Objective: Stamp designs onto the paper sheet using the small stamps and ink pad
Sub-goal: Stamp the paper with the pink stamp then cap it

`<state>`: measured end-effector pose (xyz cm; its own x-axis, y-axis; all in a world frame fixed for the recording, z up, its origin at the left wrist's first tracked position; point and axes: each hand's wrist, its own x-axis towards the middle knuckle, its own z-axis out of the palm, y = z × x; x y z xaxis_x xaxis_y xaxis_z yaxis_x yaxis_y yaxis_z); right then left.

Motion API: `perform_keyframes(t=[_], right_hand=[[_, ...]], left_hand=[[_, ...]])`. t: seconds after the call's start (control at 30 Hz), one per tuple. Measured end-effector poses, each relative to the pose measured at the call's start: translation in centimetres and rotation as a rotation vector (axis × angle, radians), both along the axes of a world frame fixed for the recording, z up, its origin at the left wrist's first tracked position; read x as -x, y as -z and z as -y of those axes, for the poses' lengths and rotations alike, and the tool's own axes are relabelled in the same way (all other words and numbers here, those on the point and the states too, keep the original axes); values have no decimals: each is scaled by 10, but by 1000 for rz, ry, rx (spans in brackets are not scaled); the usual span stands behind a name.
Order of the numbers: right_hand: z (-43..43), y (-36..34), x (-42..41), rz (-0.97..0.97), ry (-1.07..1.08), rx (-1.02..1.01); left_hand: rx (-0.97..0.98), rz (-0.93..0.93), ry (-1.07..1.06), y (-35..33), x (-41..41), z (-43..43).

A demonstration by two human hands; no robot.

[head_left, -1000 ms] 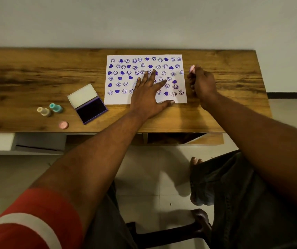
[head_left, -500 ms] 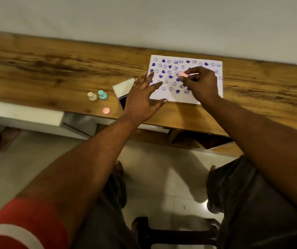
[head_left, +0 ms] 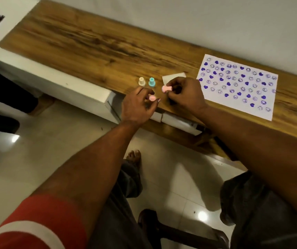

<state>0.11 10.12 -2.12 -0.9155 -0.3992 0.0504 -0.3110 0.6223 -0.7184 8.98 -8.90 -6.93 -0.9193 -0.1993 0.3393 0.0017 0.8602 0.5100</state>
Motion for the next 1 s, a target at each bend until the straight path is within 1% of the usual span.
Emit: perform_keyframes(t=[0.1, 0.23, 0.4, 0.73, 1.0], right_hand=[[20, -6, -5, -43, -88, -62], [32, -8, -6, -87, -182, -166], [38, -6, -4, -115, -232, -257], [36, -5, -5, -138, -267, -328], [52, -11, 3, -205, -291, -551]], left_hand=[[-17, 119, -65, 4, -1, 9], [-35, 177, -72, 9, -1, 12], [-30, 198, -77, 16, 3, 14], [-36, 210, -41, 16, 6, 12], [-24, 221, -41, 15, 9, 8]])
